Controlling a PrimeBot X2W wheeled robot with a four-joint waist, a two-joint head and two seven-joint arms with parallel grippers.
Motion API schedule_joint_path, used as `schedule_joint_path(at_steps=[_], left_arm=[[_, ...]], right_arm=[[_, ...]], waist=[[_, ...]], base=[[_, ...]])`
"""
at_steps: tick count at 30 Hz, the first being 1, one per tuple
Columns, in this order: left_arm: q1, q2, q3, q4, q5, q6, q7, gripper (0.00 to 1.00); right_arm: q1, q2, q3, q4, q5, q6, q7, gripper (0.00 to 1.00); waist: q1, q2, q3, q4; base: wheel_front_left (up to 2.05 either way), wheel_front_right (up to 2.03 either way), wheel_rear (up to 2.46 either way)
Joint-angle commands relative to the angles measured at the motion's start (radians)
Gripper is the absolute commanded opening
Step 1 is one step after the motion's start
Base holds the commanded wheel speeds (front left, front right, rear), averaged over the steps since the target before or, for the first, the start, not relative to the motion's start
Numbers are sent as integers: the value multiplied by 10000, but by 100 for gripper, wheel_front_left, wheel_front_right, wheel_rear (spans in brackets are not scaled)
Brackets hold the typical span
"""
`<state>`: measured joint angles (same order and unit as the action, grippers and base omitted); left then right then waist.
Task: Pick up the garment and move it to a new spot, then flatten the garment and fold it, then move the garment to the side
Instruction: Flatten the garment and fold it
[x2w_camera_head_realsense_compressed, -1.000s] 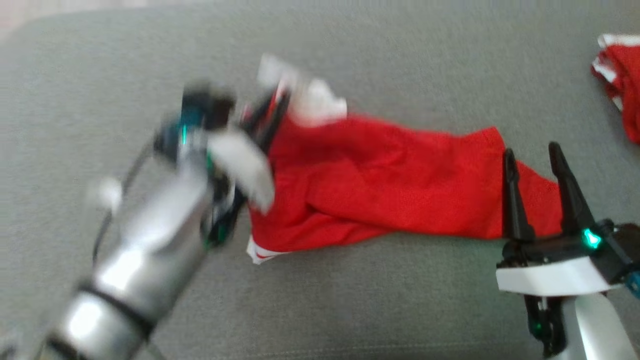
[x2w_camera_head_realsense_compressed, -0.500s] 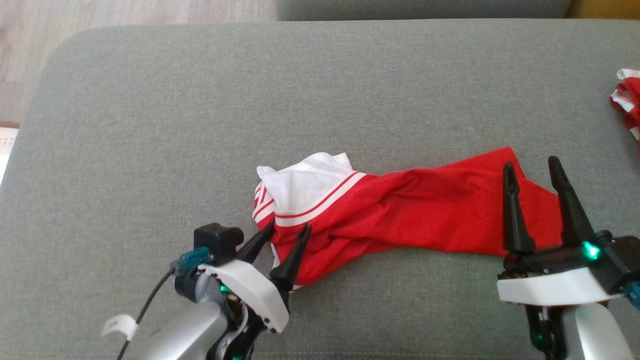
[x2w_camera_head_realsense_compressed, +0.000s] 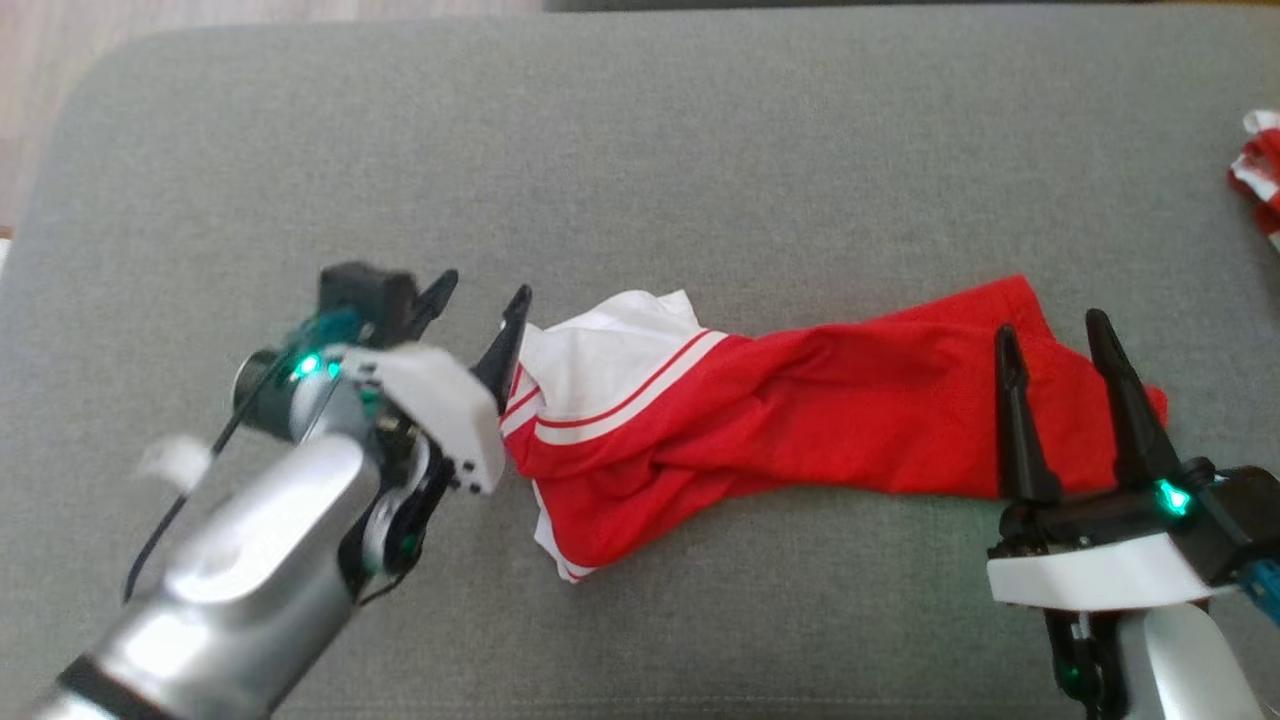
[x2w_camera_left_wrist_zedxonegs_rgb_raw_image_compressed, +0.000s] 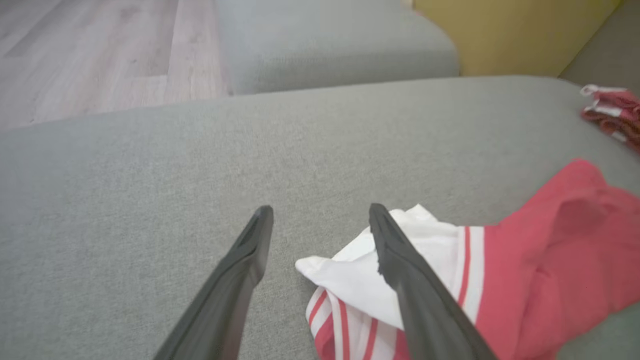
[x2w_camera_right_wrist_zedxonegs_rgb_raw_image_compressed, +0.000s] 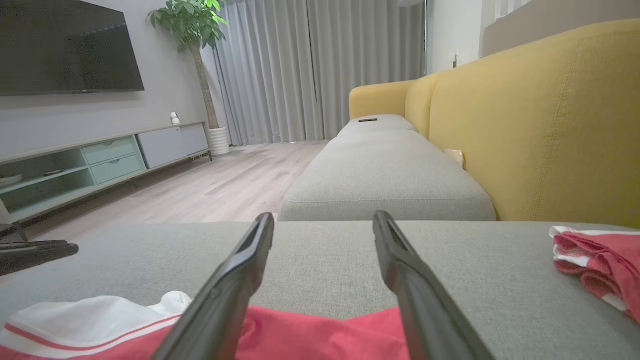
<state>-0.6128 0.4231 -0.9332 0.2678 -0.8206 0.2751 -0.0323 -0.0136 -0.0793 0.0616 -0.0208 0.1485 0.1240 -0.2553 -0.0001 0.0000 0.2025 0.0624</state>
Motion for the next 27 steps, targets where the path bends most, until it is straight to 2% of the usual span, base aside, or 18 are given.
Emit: schedule_joint_path(at_steps=[1,7,16,22,23,24,25,26,27], left_arm=[[-585,-23,171,330,36,-185,328,100],[-1317,-564,-456,2199,74,-869,1303,100],[-1781,-922,-517,3748,291,-1051,792,100],[-1929,-1183,-687,4477,173,-1604,931,100],[-1961,-1211,-715,4539,180,-1673,917,92],[-1991,-1241,-720,4599,184,-1703,873,64],[-2020,-1260,-758,4677,222,-1706,864,9],[-2031,-1283,-792,4744,234,-1732,876,0],[-2008,-1314,-814,4798,189,-1811,937,0]], right_arm=[[-443,-197,284,-358,-4,67,-65,100],[-636,-331,288,-373,10,67,-65,100],[-681,-344,259,-380,13,67,-65,100],[-727,-278,293,-320,31,67,-65,100],[-729,-265,280,-324,31,67,-65,100],[-727,-255,269,-327,29,67,-65,100],[-720,-250,266,-325,30,67,-65,100],[-713,-245,257,-322,25,67,-65,100],[-701,-239,247,-318,21,67,-65,100]], waist=[[1,0,230,-94],[1,0,601,-219],[1,0,746,-367],[1,0,730,-482],[1,0,724,-493],[1,0,713,-499],[1,0,697,-507],[1,0,673,-512],[1,0,642,-516]], base=[[0,0,0],[0,0,0],[0,0,0],[0,0,0],[0,0,0],[0,0,0],[0,0,0],[0,0,0],[0,0,0]])
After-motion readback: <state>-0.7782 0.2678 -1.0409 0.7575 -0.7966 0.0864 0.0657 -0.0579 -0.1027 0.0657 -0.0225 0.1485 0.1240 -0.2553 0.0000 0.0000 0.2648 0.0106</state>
